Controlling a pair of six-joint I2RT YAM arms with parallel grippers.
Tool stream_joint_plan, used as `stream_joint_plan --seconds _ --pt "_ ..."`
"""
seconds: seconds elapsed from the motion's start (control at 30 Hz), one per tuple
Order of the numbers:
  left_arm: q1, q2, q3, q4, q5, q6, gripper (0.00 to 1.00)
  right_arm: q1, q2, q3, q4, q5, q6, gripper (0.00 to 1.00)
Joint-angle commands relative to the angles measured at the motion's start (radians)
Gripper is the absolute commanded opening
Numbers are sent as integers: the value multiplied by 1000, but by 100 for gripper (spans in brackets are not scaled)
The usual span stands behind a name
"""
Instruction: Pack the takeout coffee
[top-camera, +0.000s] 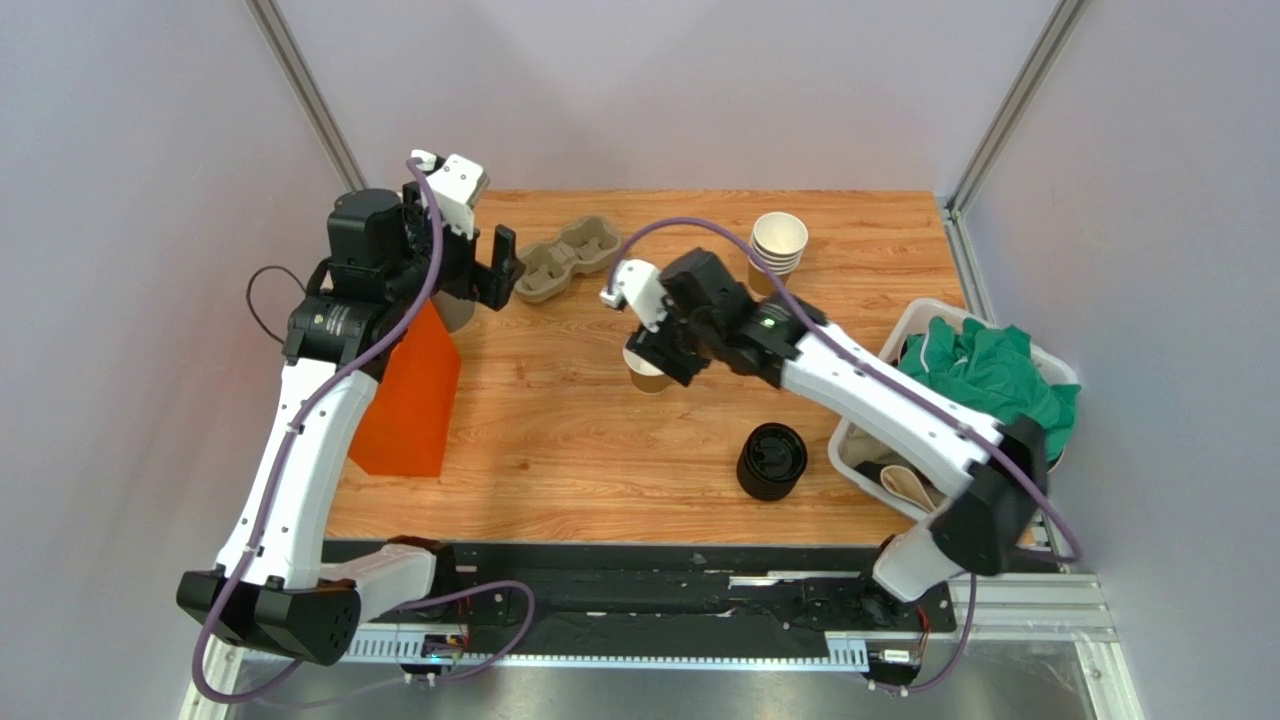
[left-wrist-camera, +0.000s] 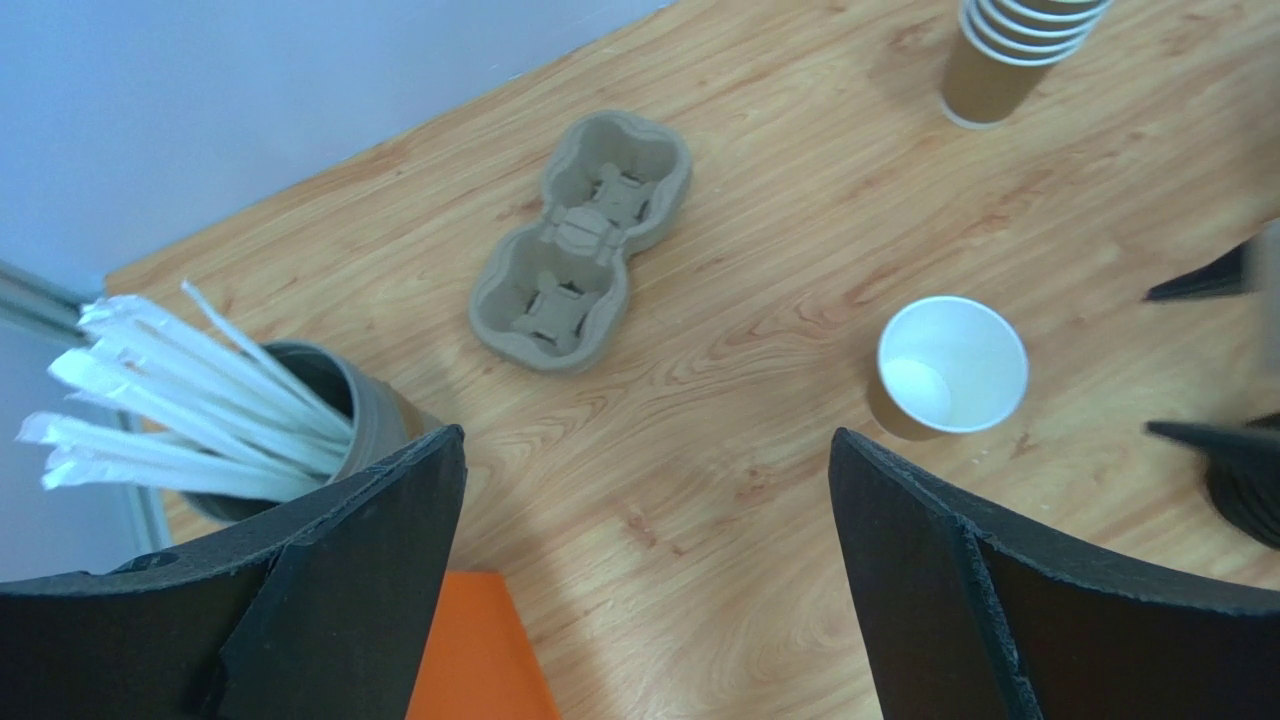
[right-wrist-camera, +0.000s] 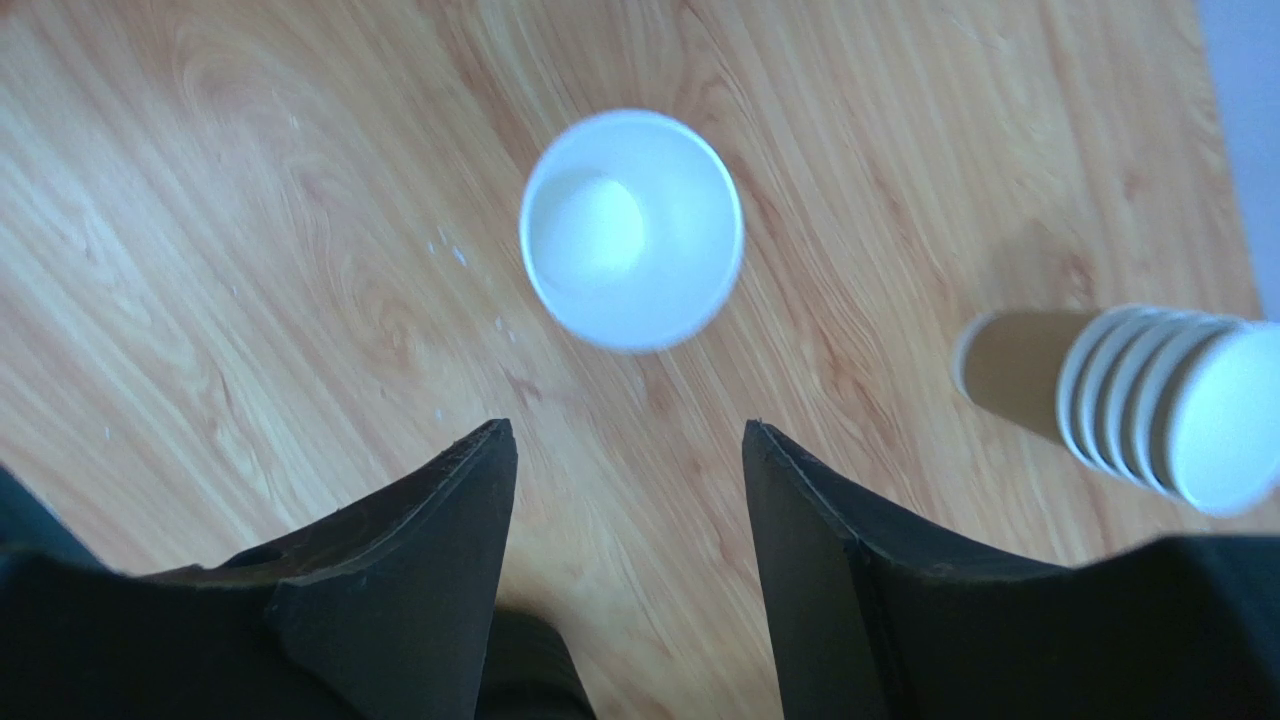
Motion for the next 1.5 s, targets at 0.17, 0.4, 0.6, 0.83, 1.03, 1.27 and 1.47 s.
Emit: stream_joint_plan --seconds 0.17,0.4,0.6,0.83,1.03,1.27,1.47 --pt "-1 -89 60 -155 227 158 99 -92 -542 -403 -58 -94 -144 59" --pt "-4 -189 32 -327 225 261 99 -102 -706 -580 -64 -222 -158 56" --pt "-2 -334 -68 -290 211 208 99 -102 -687 -670 -54 -265 -193 55" --pt "19 -402 -168 -246 220 177 99 -102 -682 -695 -61 -320 -181 50" --pt "73 -405 -192 -214 289 136 99 -102 -694 -707 -74 -358 -169 49" --pt "84 -427 -226 -189 280 126 99 -95 -618 -724 -51 -357 -158 47" --pt "96 -444 -243 -174 278 114 99 -94 -561 -730 -29 -300 -135 44"
